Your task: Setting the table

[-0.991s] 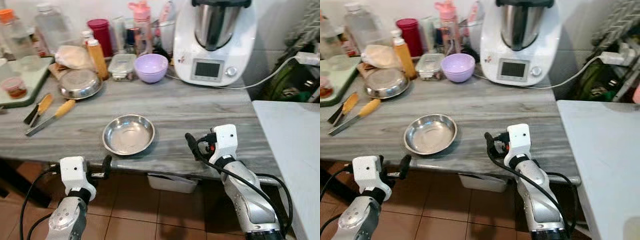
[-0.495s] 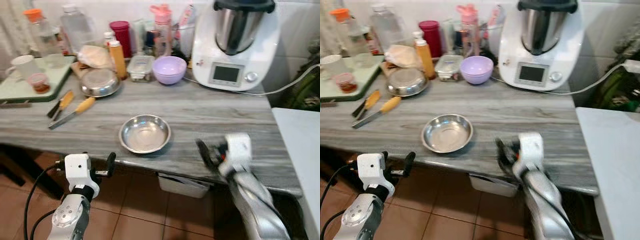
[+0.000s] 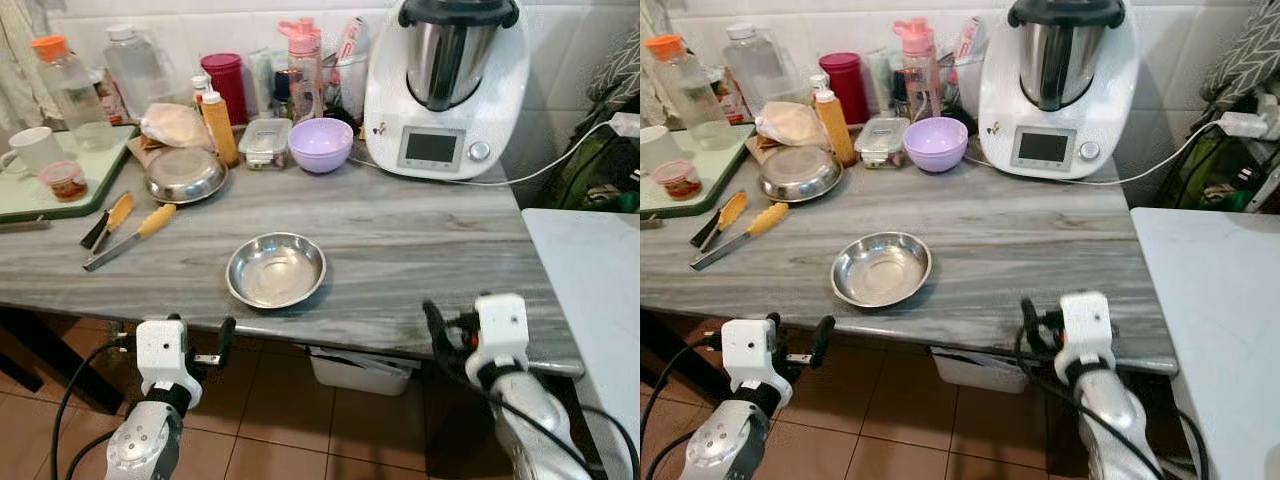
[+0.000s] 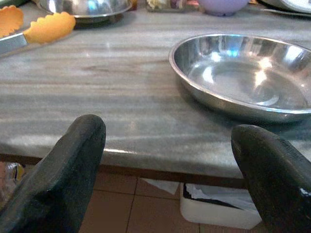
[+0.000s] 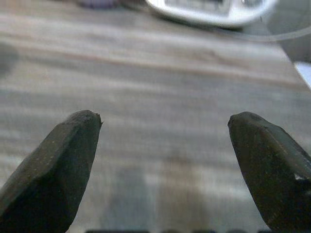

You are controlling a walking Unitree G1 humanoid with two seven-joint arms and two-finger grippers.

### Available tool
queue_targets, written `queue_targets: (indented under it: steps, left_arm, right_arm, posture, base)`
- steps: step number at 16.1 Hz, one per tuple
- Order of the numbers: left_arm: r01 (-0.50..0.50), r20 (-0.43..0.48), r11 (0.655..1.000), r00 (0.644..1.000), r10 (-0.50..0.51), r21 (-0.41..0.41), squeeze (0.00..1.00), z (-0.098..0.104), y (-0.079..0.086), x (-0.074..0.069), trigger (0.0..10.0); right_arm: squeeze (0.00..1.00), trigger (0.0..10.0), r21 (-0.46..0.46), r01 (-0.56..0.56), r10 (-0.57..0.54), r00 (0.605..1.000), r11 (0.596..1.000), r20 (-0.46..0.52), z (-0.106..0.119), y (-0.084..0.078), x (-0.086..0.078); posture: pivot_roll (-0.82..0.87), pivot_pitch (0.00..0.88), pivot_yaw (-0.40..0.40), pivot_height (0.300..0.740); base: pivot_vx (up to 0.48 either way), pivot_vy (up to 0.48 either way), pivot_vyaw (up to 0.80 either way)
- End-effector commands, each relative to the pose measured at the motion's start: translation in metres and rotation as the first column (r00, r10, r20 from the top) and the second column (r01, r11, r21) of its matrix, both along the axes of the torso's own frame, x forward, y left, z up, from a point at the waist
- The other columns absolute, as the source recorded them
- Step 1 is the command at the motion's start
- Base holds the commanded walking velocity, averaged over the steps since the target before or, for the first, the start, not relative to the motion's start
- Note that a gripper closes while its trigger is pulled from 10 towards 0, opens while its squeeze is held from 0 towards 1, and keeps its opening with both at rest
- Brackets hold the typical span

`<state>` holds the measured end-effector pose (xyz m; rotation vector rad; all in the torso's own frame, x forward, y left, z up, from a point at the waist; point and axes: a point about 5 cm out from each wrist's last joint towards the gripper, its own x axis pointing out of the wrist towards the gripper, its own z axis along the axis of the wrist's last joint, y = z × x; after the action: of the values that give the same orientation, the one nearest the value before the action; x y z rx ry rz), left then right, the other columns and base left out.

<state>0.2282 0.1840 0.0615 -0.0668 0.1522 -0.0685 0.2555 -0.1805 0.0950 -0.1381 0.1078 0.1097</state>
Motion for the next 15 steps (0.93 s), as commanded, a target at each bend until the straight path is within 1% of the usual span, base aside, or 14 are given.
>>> queue_targets:
  steps: [1,2,5,8,11,15]
  left_arm:
    - [-0.011,-0.005,1.0,1.0,0.012,0.02,0.0,-0.0021,0.0024,-0.0008,10.0]
    - [-0.016,-0.005,1.0,1.0,0.016,0.021,0.0,-0.0026,0.0023,-0.0008,10.0]
    - [-0.019,-0.011,1.0,1.0,0.02,0.015,0.0,-0.0041,0.0021,-0.0027,10.0]
    - [-0.02,-0.017,1.0,1.0,0.02,0.016,0.0,-0.0048,0.002,-0.0049,10.0]
    - [-0.027,-0.026,0.999,0.999,0.027,0.019,0.0,-0.0061,0.0033,-0.0059,10.0]
    - [-0.016,-0.022,1.0,1.0,0.017,0.019,0.0,-0.0043,0.0029,-0.003,10.0]
  right_arm:
    - [0.0,10.0,-0.003,-0.044,0.044,0.999,0.999,0.012,0.0031,0.0074,0.0017]
    - [0.0,10.0,-0.004,-0.053,0.053,0.999,0.999,0.009,0.003,0.0098,0.0025]
    - [0.0,10.0,0.007,-0.06,0.06,0.998,0.998,0.006,0.0019,0.0109,0.0053]
    - [0.0,10.0,0.041,-0.066,0.066,0.998,0.997,-0.003,0.0018,0.0132,0.0077]
    - [0.0,10.0,0.04,-0.074,0.074,0.997,0.996,-0.002,0.0016,0.015,0.0075]
    - [0.0,10.0,0.045,-0.079,0.079,0.997,0.996,-0.001,0.0016,0.0171,0.0101]
  posture:
    - [-0.23,0.0,0.078,0.74]
    - [-0.22,0.0,0.072,0.74]
    - [-0.21,0.0,0.072,0.74]
    - [-0.21,0.0,0.072,0.74]
    - [-0.21,0.0,0.074,0.74]
    - [-0.21,0.0,0.073,0.74]
  base:
    - [0.0,0.0,0.0]
    - [0.0,0.0,0.0]
    - [0.0,0.0,-0.77]
    - [0.0,0.0,0.0]
    - [0.0,0.0,0.0]
    - [-0.261,0.0,0.0]
